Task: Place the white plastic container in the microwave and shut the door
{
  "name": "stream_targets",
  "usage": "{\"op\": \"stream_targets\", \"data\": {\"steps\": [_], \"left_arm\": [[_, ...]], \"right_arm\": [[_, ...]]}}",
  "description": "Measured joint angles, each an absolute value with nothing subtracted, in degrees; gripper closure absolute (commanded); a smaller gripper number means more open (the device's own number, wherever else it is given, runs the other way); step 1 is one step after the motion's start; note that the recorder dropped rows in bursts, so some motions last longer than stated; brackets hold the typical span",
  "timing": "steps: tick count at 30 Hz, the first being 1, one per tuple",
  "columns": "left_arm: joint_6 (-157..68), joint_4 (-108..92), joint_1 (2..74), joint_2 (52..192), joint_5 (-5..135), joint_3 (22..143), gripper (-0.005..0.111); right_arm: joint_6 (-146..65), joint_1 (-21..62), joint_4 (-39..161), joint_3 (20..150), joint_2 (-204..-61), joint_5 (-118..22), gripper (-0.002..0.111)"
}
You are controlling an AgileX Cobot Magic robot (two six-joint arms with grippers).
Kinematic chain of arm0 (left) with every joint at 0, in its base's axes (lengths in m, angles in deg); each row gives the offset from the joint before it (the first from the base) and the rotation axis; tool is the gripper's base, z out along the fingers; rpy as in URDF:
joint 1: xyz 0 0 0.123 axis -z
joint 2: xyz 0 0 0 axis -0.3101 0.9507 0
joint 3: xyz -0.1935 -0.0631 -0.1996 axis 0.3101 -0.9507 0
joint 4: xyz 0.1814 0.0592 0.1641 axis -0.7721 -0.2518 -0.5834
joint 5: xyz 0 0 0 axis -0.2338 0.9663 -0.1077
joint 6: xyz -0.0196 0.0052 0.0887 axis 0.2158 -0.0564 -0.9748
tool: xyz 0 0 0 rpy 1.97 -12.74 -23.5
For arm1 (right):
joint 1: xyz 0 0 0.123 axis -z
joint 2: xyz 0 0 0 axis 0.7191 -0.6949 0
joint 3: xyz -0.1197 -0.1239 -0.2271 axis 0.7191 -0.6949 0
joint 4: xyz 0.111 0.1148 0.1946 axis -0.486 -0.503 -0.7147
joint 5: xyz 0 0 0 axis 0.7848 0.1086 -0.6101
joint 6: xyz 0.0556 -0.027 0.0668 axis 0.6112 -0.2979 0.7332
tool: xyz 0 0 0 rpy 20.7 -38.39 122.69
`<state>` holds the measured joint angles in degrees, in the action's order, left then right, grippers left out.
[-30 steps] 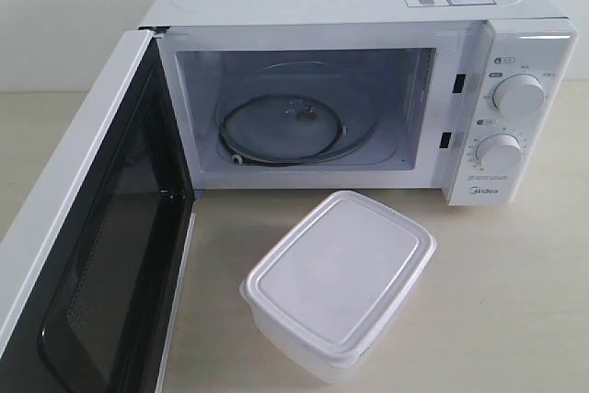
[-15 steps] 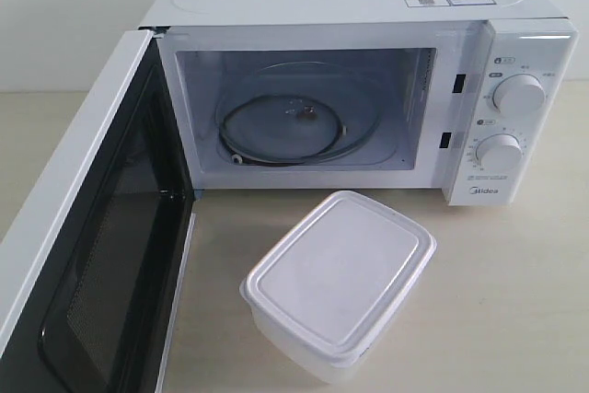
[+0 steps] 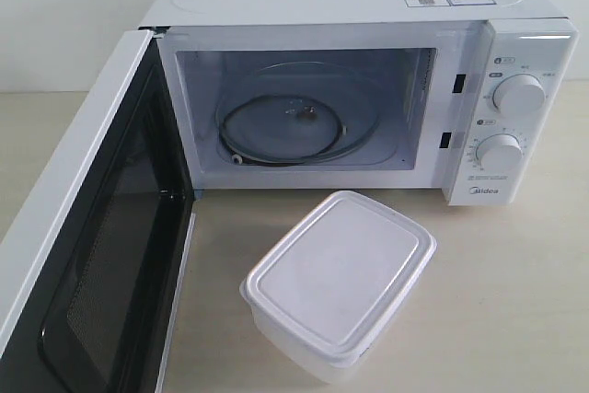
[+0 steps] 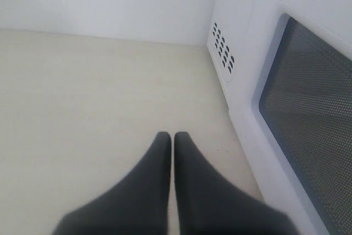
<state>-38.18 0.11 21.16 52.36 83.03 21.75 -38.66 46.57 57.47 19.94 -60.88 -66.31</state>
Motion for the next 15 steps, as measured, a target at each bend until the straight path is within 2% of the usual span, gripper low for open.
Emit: {"op": "stream_targets", "data": {"steps": [4,8,15], "left_arm": [[-38.2,0.1,21.2,52.4,83.0,21.7,0.102],[-38.2,0.1,21.2,52.4,83.0,21.7,0.102],[-38.2,0.1,21.2,52.4,83.0,21.7,0.102]], "right_arm": [[-38.7,46.6,57.5,19.9,-60.9,-64.0,0.109],[-38.6,46.6,57.5,19.9,-60.9,-56.1,0.109],[-41.1,46.6,57.5,19.9,-60.9,-32.4,0.109]]}}
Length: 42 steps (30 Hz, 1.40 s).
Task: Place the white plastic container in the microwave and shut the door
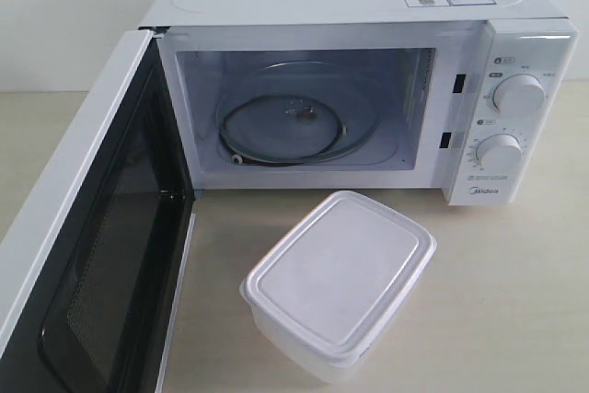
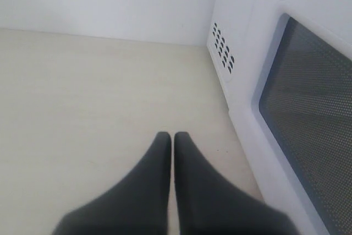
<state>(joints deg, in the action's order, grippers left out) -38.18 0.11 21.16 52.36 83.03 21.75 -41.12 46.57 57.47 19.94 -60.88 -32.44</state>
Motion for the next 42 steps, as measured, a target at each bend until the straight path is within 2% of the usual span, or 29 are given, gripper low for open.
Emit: {"op": "stream_targets", "data": {"steps": [6,15,21,33,38,42], "left_arm": [[-38.2,0.1,21.2,52.4,83.0,21.7,0.102],[-38.2,0.1,21.2,52.4,83.0,21.7,0.102],[-38.2,0.1,21.2,52.4,83.0,21.7,0.102],[-38.2,0.1,21.2,52.4,83.0,21.7,0.102],[-38.2,0.1,21.2,52.4,83.0,21.7,0.102],[-38.2,0.1,21.2,52.4,83.0,21.7,0.102]], "right_arm": [[-43.9,46.6,57.2,25.8,-61.9,-30.4,0.109],[-48.0,46.6,57.2,38.1,-81.4,-32.3,0.109],[-48.1,46.6,57.2,38.6,-89.3,-32.3,0.109],[-46.2,46.6,56.6,38.6,-92.4,-31.6,0.109],[-43.3,46.5,56.5,38.6,-99.9,-30.8,0.109],[-41.7,43.6,57.2,35.9,-108.4,-23.2,0.109]]}}
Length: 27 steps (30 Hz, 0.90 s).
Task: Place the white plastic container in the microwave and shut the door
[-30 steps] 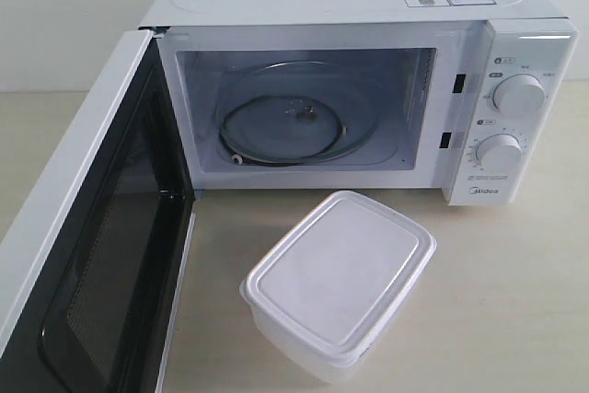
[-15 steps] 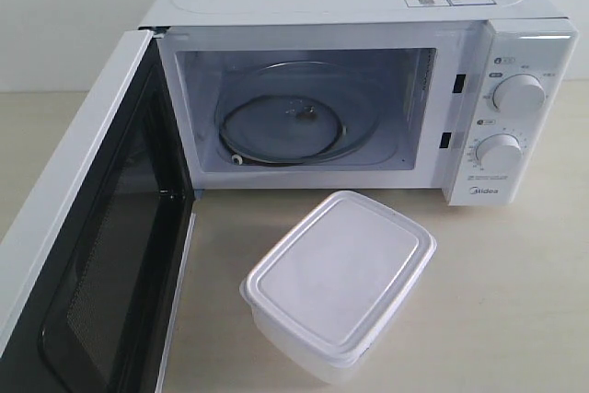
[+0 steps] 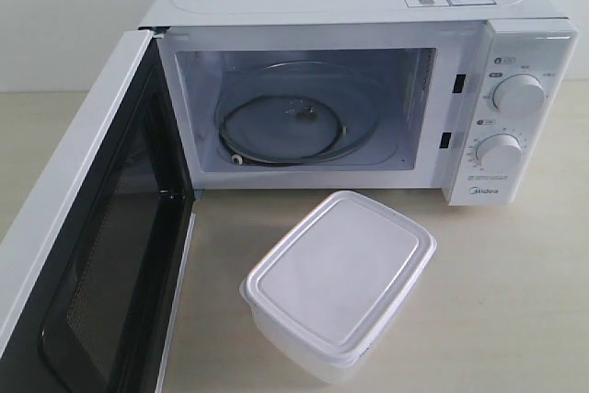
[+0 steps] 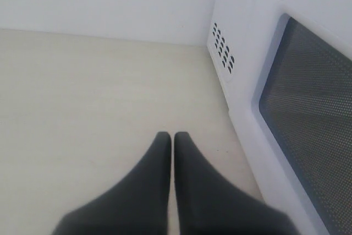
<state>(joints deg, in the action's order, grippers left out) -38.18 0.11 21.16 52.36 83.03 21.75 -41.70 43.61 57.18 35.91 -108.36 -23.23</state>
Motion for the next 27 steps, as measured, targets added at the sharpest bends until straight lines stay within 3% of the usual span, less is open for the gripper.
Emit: {"op": "stream_targets", "data": {"steps": [9,14,27], "left_arm": [[-38.2,0.1,21.2,52.4,83.0,21.7,0.102],[-38.2,0.1,21.2,52.4,83.0,21.7,0.102],[-38.2,0.1,21.2,52.4,83.0,21.7,0.102]], "right_arm": [[-39.8,33.0,62.2,27.7,-128.9,-0.5,0.109],[-38.1,29.4,64.7,26.4,-138.2,5.4,0.109],[11.6,28.9,74.6,26.3,-146.0,11.7,0.109]]}}
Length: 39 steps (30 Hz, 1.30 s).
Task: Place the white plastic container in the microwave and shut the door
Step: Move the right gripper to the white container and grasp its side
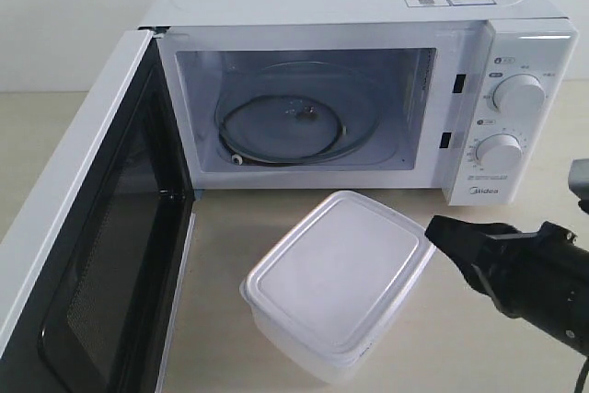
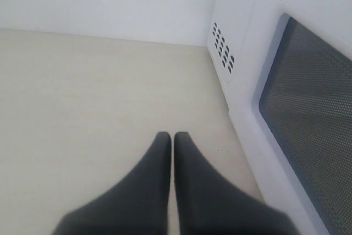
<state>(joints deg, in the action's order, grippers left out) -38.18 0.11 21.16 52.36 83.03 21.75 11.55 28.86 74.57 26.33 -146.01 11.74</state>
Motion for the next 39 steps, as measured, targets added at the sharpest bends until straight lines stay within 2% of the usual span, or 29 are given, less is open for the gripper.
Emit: {"op": "stream_targets", "data": {"steps": [4,9,16,18,21,26,39], "left_arm": [[-38.2,0.1,21.2,52.4,83.0,21.7,0.102],[-38.2,0.1,21.2,52.4,83.0,21.7,0.102],[-38.2,0.1,21.2,52.4,83.0,21.7,0.102],[-38.2,0.1,21.2,52.4,83.0,21.7,0.102],[-38.2,0.1,21.2,52.4,83.0,21.7,0.102],[-38.2,0.1,21.2,52.4,83.0,21.7,0.102],[-38.2,0.1,21.2,52.4,83.0,21.7,0.102]], "right_arm": [[24.8,28.9,80.3,26.3,-145.9,6.7,0.109],[29.3,28.9,84.3,26.2,-145.9,-3.5,0.109],[33.8,28.9,85.7,26.1,-145.9,-4.1,0.108],[36.2,28.9,86.6,26.1,-145.9,-4.1,0.104],[38.5,28.9,87.3,26.1,-145.9,-4.0,0.092],[40.5,28.9,87.3,26.1,-145.9,-3.4,0.064],[44.5,28.9,89.5,29.9,-148.6,-3.3,0.062]]}}
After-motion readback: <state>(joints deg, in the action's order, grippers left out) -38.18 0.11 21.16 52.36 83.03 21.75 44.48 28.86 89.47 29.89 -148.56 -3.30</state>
